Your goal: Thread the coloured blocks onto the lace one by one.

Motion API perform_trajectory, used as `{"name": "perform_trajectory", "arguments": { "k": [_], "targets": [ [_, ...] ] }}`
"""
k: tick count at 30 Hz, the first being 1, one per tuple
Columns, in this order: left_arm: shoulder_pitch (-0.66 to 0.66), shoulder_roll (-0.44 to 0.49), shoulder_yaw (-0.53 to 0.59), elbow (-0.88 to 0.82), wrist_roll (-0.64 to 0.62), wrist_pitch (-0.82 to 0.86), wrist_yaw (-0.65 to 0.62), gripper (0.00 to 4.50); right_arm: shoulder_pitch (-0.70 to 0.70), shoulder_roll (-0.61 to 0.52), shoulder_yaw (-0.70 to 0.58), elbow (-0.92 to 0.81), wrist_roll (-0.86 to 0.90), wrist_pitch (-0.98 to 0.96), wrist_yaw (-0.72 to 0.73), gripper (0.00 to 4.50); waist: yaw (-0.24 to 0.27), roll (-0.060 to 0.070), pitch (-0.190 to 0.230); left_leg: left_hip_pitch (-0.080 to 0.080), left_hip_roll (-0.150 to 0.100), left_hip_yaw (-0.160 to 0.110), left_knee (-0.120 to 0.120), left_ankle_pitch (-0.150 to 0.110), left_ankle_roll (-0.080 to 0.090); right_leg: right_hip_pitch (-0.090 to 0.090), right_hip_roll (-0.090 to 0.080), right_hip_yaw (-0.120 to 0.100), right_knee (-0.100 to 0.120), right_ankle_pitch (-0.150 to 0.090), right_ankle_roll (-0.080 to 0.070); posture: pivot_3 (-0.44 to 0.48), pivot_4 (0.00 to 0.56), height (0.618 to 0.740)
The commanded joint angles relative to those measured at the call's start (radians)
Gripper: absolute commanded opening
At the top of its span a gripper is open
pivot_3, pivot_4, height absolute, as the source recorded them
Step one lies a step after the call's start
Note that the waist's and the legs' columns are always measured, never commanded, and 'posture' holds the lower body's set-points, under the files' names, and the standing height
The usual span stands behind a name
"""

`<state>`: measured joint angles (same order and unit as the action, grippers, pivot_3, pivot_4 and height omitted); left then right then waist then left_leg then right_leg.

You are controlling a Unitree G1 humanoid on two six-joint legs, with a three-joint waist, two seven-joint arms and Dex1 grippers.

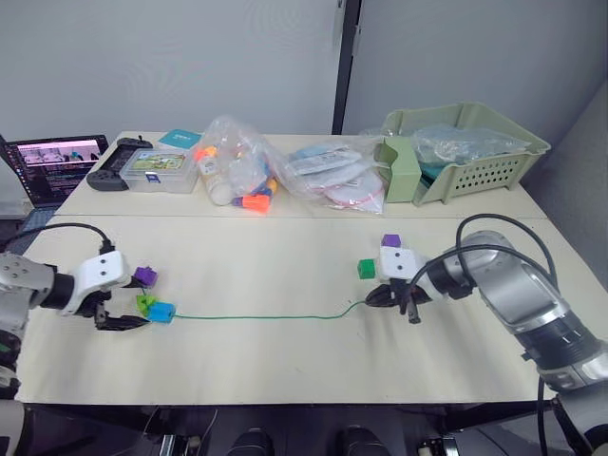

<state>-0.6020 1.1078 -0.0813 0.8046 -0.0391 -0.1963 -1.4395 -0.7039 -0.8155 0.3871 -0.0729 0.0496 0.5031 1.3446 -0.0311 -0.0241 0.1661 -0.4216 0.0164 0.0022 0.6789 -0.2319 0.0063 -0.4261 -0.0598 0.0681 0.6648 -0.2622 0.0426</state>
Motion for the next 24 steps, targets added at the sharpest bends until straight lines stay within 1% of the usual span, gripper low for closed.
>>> {"name": "perform_trajectory", "arguments": {
  "k": [1,3,7,10,12,13,15,18,21,22,24],
  "targets": [
    [-0.041,0.014,0.029,-0.009,-0.011,0.002,-0.021,4.45,-0.036,0.013,0.006,-0.014,-0.009,-0.010,0.006,0.00,0.003,0.000,0.000,0.000,0.000,0.000,0.000,0.000,0.000,0.000,0.000,0.000,0.000,0.000,0.000,0.000,0.150,0.737],
    [-0.045,0.000,0.040,-0.042,-0.036,0.019,-0.032,4.45,-0.040,0.022,0.012,-0.019,-0.011,-0.004,0.008,0.00,0.004,0.000,0.000,0.000,0.000,0.000,0.001,0.000,0.000,0.000,0.000,0.000,0.000,0.000,0.000,0.000,0.150,0.737],
    [-0.011,-0.074,0.089,-0.317,-0.218,0.249,-0.096,4.45,-0.039,0.023,0.014,-0.043,-0.003,0.023,0.012,0.00,0.019,0.000,0.000,0.000,0.000,-0.001,0.001,0.000,0.000,0.001,0.000,0.000,0.000,0.000,0.000,0.000,0.150,0.737],
    [0.010,-0.116,0.107,-0.528,-0.324,0.416,-0.084,4.45,-0.036,0.014,0.007,-0.074,0.010,0.054,0.017,0.00,0.018,-0.001,0.000,-0.001,0.000,-0.001,0.002,0.000,0.000,0.001,0.000,-0.001,0.000,0.000,0.000,0.000,0.150,0.737],
    [0.017,-0.140,0.104,-0.630,-0.363,0.488,-0.064,4.45,-0.034,0.011,0.003,-0.092,0.018,0.072,0.017,0.00,0.015,-0.001,0.000,-0.001,0.000,-0.002,0.002,0.000,0.000,0.001,0.000,-0.001,0.000,0.000,0.000,0.000,0.150,0.737],
    [0.014,-0.166,0.094,-0.675,-0.375,0.514,-0.040,4.45,-0.033,0.009,0.001,-0.102,0.022,0.083,0.015,0.00,0.013,-0.001,0.000,-0.001,0.000,-0.002,0.002,0.000,0.000,0.001,0.000,-0.001,0.000,0.000,0.000,0.000,0.150,0.737],
    [0.014,-0.224,0.051,-0.752,-0.363,0.534,0.008,4.45,-0.031,0.005,-0.005,-0.124,0.035,0.109,0.012,0.00,0.013,-0.001,0.000,0.000,0.000,-0.002,0.001,0.000,0.000,0.001,0.000,0.000,0.001,0.000,0.000,0.000,0.150,0.737],
    [0.011,-0.330,-0.026,-0.812,-0.309,0.536,0.096,4.45,-0.024,-0.005,-0.023,-0.158,0.057,0.153,0.005,0.00,0.015,-0.001,0.000,0.000,0.000,-0.002,0.002,0.000,0.000,0.002,0.000,0.000,0.000,0.000,0.000,0.000,0.150,0.737],
    [0.007,-0.431,-0.084,-0.833,-0.273,0.526,0.164,4.45,-0.014,-0.016,-0.044,-0.194,0.087,0.202,-0.002,0.00,0.017,-0.001,0.000,0.000,-0.001,-0.003,0.003,0.000,0.000,0.002,0.000,0.000,0.000,0.000,0.000,0.000,0.150,0.737],
    [0.006,-0.449,-0.094,-0.834,-0.263,0.519,0.178,4.45,-0.012,-0.019,-0.048,-0.202,0.094,0.212,-0.004,0.00,0.018,-0.001,0.000,-0.001,-0.001,-0.003,0.003,0.000,0.000,0.002,0.000,0.000,0.000,0.000,0.000,0.000,0.150,0.737],
    [-0.005,-0.521,-0.140,-0.820,-0.238,0.497,0.211,4.45,-0.004,-0.021,-0.055,-0.217,0.108,0.235,-0.014,0.00,0.017,-0.001,0.000,-0.001,-0.001,-0.003,0.003,0.000,0.000,0.002,0.000,0.000,0.000,0.000,0.000,0.000,0.150,0.737]
  ]
}}
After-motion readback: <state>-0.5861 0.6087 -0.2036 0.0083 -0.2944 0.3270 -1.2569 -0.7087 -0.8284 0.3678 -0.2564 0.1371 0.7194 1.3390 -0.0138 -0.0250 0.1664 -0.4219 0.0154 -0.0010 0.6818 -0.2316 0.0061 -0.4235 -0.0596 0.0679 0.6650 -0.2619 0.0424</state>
